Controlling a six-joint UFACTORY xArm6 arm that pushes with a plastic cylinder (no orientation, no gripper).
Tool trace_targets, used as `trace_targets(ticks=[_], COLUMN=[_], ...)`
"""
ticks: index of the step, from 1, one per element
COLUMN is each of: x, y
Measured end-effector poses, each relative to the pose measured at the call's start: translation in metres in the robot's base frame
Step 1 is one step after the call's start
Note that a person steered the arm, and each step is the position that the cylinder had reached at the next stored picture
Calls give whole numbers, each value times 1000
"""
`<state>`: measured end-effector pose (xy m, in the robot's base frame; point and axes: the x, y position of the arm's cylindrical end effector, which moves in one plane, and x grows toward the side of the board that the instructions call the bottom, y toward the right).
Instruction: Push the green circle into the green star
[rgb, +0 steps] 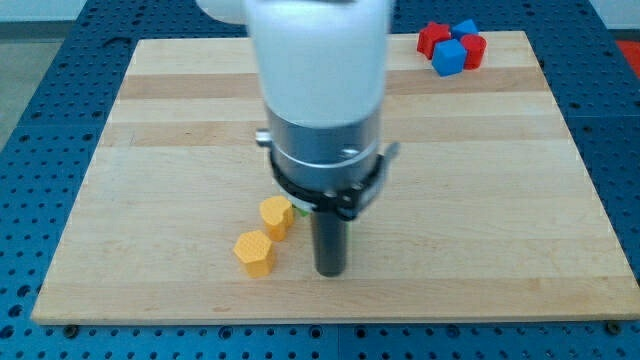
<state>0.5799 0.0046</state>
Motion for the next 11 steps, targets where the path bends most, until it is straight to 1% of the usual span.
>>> trace_targets(ticks=[1, 2, 5, 6, 8, 10, 11], x=[3, -15, -33, -35, -70, -85, -99], y=[39, 68, -9, 1, -3, -25, -32])
